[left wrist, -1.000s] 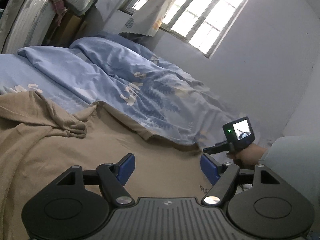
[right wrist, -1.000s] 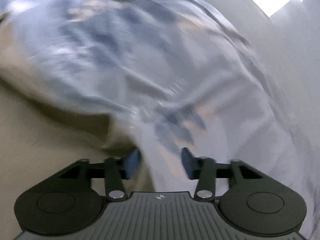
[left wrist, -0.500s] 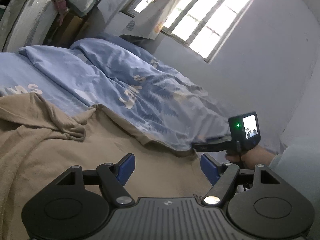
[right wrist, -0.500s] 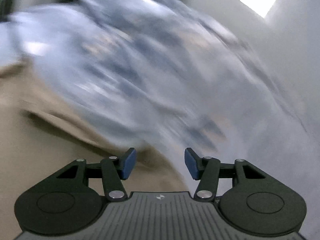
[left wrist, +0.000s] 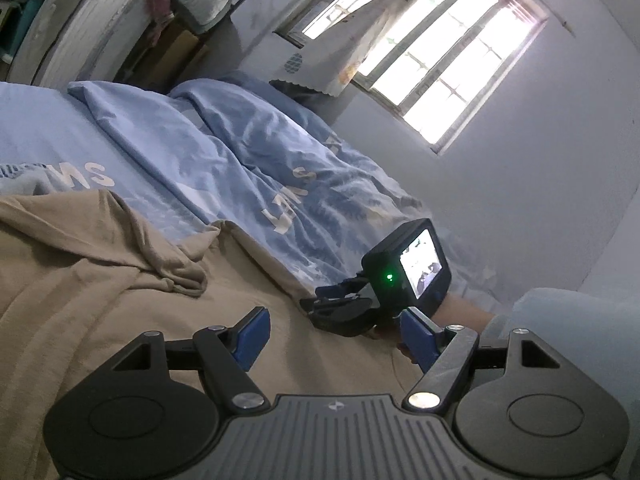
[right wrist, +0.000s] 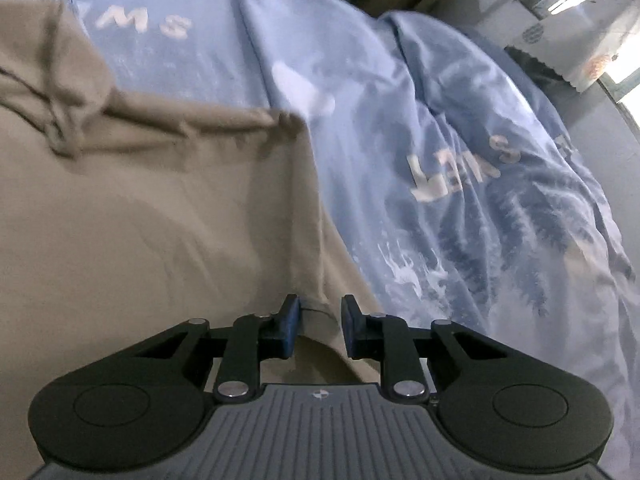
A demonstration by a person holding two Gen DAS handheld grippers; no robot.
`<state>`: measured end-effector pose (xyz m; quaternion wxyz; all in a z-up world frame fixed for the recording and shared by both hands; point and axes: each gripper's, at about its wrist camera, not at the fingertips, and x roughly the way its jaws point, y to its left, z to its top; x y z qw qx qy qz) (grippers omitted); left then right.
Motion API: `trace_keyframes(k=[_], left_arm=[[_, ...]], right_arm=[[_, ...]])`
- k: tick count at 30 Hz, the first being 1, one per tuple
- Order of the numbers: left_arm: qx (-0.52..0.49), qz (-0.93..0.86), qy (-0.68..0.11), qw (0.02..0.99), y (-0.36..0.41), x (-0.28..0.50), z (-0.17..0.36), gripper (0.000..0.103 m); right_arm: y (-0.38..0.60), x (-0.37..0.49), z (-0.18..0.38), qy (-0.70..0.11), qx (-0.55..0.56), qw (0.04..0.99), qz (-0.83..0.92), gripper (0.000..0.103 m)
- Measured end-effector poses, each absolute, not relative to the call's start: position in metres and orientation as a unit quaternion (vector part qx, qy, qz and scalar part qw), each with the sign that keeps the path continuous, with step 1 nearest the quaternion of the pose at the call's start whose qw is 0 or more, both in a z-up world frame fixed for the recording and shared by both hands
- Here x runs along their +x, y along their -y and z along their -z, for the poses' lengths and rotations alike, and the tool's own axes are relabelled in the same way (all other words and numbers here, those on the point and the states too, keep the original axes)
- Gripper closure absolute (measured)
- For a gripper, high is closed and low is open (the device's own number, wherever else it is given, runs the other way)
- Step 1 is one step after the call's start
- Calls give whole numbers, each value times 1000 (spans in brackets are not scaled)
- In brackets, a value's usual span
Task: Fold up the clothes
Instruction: 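Withdraw both open grippers up from the laid beige shirt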
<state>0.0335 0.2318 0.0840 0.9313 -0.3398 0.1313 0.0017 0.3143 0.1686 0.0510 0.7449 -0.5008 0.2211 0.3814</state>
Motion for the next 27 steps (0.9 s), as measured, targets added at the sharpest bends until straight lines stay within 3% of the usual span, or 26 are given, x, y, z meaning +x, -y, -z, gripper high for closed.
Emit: trace_keyframes(k=[2,10,12,13,14,16,17,22,27], left_arm=[[-345,-2,-131,929,-235,33,-83,31],[-356,-5,-133,925,-244,31,-81,31],[-351,-5,-132,927,-245,31,-82,31],[-351,-5,-131,927,-245,31,-83,31],[-352,-5,-130,927,-246,31,-83,31],[-351,-5,-130,927,-247,31,-83,31],[-351,-5,-130,927,-247,32,-82,31],[-344,-5,-131,930,-245,33,-83,31],[-324,-7,-123,938,-244,33,-90,31]], right_arm=[[-174,321,-49,-225,-512,738,-378,95],[-186,378,-82,-188,-473,816,-274,97],[-192,395,-78,-197,-469,825,-247,92],[-195,400,-73,-201,-470,826,-237,80],[-199,404,-67,-204,-471,828,-227,61],[-204,405,-58,-199,-467,834,-215,40],[-205,404,-54,-196,-465,836,-215,37],[-202,397,-59,-172,-439,865,-173,37],[-177,376,-106,-161,-366,900,-174,36]])
